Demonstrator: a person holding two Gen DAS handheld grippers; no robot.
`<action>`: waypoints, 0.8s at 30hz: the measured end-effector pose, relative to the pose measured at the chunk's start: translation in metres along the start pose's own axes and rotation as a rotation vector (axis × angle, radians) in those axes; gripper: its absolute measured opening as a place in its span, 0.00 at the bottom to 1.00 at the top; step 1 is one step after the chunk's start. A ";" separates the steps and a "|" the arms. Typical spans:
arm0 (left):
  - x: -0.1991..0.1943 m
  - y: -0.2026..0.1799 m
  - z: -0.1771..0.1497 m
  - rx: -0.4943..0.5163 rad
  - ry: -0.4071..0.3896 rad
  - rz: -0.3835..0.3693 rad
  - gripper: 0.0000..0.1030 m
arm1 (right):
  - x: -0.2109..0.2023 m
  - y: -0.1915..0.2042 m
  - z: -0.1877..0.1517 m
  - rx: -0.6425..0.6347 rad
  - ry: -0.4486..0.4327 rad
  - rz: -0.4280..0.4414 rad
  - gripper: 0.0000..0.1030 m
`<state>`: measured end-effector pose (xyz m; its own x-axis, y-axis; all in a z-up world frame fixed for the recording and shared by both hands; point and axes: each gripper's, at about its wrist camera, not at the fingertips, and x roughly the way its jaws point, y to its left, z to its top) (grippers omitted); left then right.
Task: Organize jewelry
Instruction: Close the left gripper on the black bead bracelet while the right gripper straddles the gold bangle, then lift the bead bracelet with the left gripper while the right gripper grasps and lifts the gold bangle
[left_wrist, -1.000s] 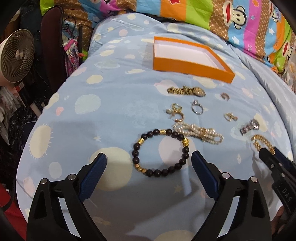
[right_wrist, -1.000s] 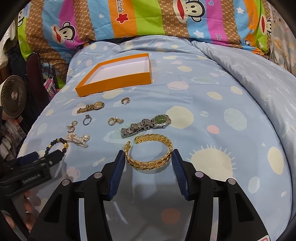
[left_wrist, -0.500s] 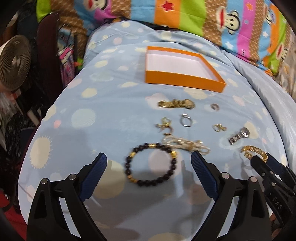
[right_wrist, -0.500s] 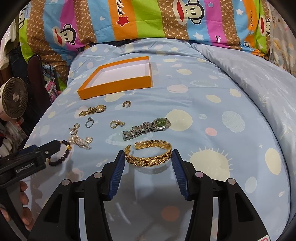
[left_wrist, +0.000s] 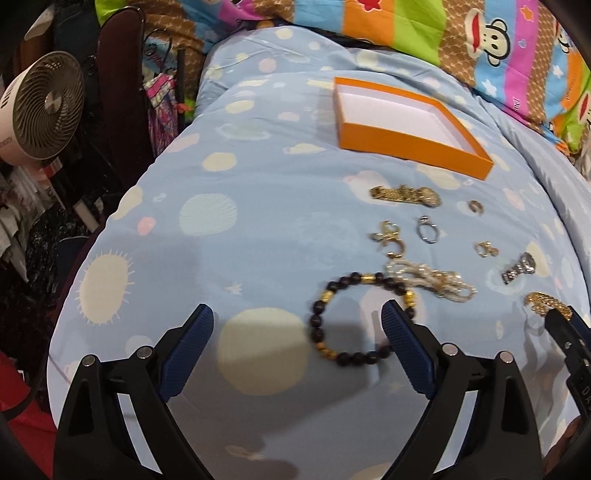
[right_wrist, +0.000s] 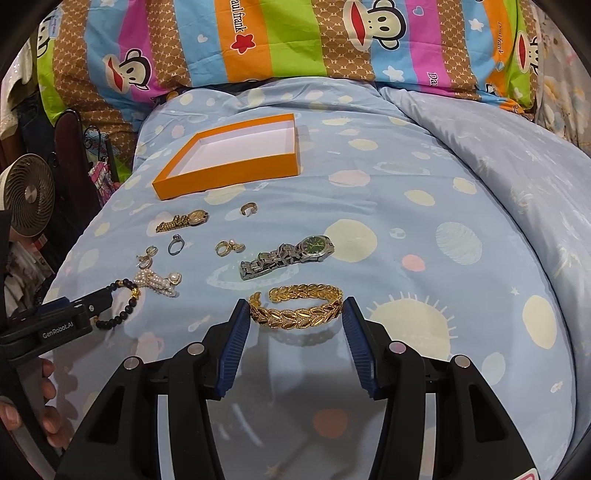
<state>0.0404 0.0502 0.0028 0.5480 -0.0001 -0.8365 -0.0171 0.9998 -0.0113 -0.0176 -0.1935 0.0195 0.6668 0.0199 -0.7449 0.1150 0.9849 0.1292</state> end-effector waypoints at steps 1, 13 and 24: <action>0.003 0.001 -0.001 0.000 0.008 -0.002 0.82 | 0.000 0.001 0.000 -0.001 0.001 -0.001 0.49; 0.003 -0.020 -0.004 0.095 -0.033 -0.020 0.30 | 0.001 0.009 0.001 -0.015 0.003 -0.011 0.49; -0.011 -0.024 -0.001 0.109 -0.042 -0.056 0.07 | -0.005 0.014 0.004 -0.018 -0.015 -0.005 0.48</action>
<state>0.0334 0.0262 0.0118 0.5805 -0.0572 -0.8122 0.1044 0.9945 0.0046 -0.0162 -0.1803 0.0278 0.6769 0.0124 -0.7360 0.1056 0.9879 0.1137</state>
